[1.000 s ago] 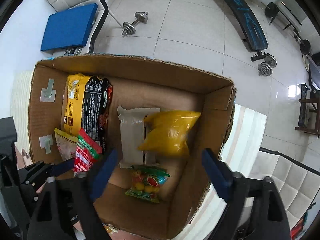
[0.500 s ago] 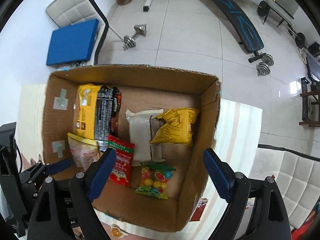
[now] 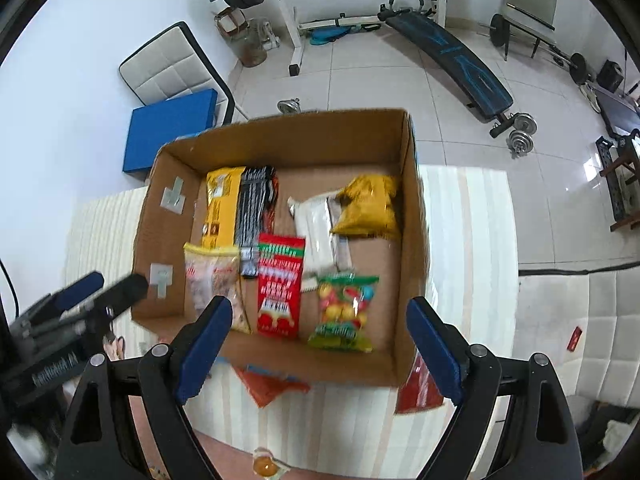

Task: Organize snacks
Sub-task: 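Grasp the orange snack bag with the left tool while the right tool grasps the dark red sauce pack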

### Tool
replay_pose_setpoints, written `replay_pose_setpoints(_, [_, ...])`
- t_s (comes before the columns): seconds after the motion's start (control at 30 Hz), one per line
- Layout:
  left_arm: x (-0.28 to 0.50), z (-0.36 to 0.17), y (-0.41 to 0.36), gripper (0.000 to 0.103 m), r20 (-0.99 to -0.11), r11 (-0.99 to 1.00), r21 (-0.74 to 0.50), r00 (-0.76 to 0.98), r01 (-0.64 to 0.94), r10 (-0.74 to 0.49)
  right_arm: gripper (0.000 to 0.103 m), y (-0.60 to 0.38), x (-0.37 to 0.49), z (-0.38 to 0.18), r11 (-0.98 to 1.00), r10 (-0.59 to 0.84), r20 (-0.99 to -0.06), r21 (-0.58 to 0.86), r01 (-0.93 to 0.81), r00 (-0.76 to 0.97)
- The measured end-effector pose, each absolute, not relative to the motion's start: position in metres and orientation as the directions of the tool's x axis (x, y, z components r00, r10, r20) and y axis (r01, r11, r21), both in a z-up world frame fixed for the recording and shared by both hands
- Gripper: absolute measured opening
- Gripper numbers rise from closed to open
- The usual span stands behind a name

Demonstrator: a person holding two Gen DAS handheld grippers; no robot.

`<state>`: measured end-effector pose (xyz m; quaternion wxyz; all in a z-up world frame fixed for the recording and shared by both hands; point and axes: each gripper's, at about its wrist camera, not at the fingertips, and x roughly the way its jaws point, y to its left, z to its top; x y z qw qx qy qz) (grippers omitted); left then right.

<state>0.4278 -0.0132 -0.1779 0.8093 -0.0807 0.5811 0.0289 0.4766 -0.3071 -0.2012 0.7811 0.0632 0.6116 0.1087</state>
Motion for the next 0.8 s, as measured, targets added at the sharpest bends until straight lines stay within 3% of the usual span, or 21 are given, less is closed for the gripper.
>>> replay_pose_setpoints(0.13, [0.409, -0.167, -0.015, 0.089, -0.932, 0.988, -0.084, 0.362, -0.127, -0.033, 0.091, -0.309, 0.453, -0.195, 0.963, 0.270, -0.931, 0.259, -0.077, 0.245])
replay_pose_setpoints(0.3, [0.375, -0.160, -0.033, 0.089, -0.898, 0.999, 0.036, 0.438, -0.006, 0.035, 0.091, -0.324, 0.419, -0.194, 0.959, 0.282, -0.922, 0.279, -0.049, 0.266])
replay_pose_setpoints(0.57, [0.330, -0.249, -0.074, 0.089, -0.948, 0.947, 0.175, 0.307, 0.271, 0.087, 0.091, -0.372, 0.374, -0.266, 0.982, 0.178, -0.966, 0.187, 0.030, 0.188])
replay_pose_setpoints(0.8, [0.336, -0.328, -0.115, 0.089, -0.964, 0.848, 0.242, 0.217, 0.472, 0.154, 0.091, -0.392, 0.382, -0.341, 0.989, 0.148, -0.987, 0.149, 0.017, 0.070])
